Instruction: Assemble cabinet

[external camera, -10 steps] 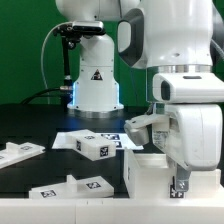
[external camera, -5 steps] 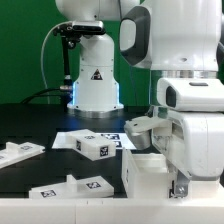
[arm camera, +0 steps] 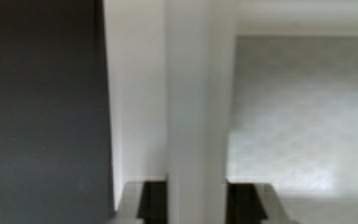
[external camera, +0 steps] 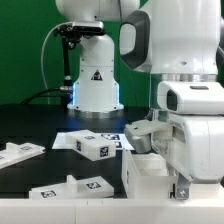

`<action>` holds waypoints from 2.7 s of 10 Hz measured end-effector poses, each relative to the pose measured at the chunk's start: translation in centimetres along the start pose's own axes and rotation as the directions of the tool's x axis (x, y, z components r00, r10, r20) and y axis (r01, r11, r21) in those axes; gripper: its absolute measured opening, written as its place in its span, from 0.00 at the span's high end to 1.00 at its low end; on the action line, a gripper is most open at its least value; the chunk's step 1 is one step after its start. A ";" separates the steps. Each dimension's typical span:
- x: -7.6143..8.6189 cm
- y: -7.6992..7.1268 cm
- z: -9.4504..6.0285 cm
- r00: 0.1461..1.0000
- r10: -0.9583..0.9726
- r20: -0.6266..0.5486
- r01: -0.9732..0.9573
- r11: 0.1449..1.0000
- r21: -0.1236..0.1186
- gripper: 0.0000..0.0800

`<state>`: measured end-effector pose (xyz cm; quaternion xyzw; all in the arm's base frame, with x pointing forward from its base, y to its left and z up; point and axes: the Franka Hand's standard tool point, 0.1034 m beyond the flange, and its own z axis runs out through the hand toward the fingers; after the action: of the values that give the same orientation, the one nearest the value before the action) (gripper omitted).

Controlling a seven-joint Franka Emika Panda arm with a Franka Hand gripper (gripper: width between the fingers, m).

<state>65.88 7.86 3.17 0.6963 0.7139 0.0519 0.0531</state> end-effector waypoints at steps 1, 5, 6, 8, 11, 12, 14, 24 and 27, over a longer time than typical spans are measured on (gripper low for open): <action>0.0 0.0 -0.1 1.000 0.005 0.000 -0.005 1.000 0.002 0.87; -0.2 0.1 -0.3 1.000 0.031 0.002 -0.031 1.000 0.000 0.51; -0.4 0.6 -1.9 0.998 0.063 0.007 -0.063 0.998 -0.009 0.28; -1.5 1.1 -5.0 0.995 0.095 0.014 -0.094 0.995 -0.042 0.08; -2.0 1.1 -5.2 0.995 0.101 0.015 -0.101 0.994 -0.044 0.00; -2.0 1.1 -5.2 0.995 0.102 0.015 -0.101 0.994 -0.044 0.00; -4.0 1.3 -5.7 0.990 0.143 0.009 -0.142 0.987 -0.078 0.00; -11.9 -0.4 -4.9 0.661 0.750 -0.027 -0.751 0.661 -0.013 0.00; -11.5 -0.4 -4.8 0.499 0.866 -0.030 -0.867 0.499 -0.005 0.00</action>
Offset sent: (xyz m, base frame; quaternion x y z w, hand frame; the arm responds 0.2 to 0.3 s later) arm 0.0000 0.0000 0.0000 0.0000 0.0000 0.0000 1.0000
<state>65.08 -3.63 7.94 0.9589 0.2695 0.0868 0.0185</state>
